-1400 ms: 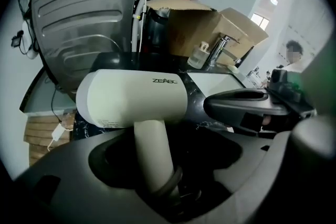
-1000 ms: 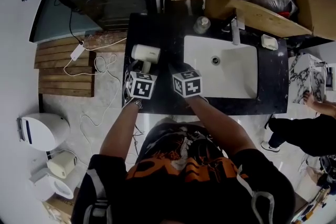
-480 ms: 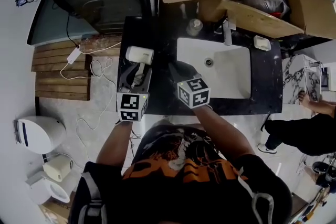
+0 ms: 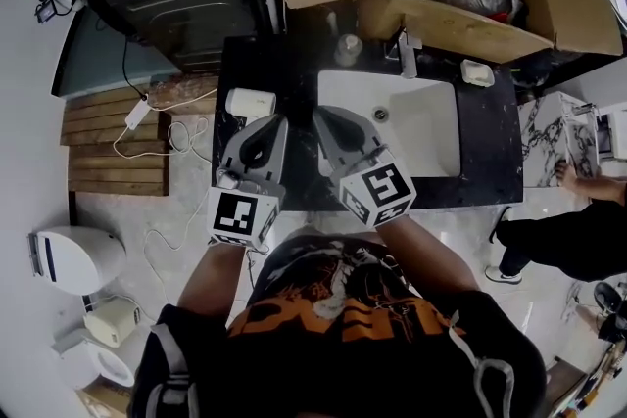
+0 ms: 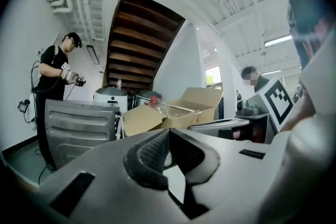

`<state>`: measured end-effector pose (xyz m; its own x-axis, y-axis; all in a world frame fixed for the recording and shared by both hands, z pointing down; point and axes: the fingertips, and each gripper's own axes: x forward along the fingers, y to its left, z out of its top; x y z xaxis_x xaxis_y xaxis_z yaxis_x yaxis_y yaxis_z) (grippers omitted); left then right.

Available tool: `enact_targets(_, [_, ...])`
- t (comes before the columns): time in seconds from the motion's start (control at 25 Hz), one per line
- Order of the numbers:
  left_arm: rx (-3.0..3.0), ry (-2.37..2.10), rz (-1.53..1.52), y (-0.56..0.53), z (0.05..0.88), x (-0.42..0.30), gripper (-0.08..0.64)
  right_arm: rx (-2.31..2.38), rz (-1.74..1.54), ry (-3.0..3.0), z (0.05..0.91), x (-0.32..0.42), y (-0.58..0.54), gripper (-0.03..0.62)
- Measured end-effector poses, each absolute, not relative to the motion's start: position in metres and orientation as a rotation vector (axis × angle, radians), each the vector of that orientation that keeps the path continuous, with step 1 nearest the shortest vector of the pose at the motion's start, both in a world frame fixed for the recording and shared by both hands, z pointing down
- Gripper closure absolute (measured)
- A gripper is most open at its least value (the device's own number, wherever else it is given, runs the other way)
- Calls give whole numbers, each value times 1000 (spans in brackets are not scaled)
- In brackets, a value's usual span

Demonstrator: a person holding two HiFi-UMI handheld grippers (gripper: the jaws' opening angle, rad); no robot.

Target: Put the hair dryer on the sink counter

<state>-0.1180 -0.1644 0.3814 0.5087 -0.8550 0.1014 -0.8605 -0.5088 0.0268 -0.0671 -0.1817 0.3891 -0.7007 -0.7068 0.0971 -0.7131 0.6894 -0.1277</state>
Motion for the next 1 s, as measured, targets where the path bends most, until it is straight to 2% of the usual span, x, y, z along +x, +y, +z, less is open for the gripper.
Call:
enact_targets(0.44, [2733, -1522, -70, -134, 314, -102, 537, 1247, 61, -2992, 310, -36, -138, 580])
enact_targets(1.0, [2783, -1478, -75, -102, 290, -94, 537, 1221, -19, -3025, 286, -32, -104, 580])
